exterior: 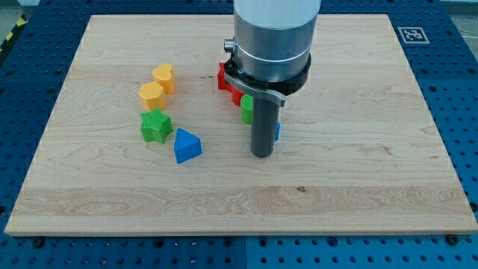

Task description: Move the green star towards left

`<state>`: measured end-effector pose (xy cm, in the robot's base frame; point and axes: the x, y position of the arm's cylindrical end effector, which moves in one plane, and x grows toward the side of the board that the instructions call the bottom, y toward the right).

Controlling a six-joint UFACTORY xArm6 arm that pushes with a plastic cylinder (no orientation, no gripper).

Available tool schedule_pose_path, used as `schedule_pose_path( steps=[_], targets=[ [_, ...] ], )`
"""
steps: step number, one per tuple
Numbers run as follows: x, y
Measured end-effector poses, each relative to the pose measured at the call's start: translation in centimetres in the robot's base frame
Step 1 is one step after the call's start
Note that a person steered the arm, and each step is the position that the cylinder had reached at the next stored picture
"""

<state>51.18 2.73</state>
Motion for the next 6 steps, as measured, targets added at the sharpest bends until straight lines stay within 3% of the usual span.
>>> schedule_pose_path(
  steps=[3, 6],
  targets=[
    [-2.0, -6.9],
    [-4.0, -9.4]
  ],
)
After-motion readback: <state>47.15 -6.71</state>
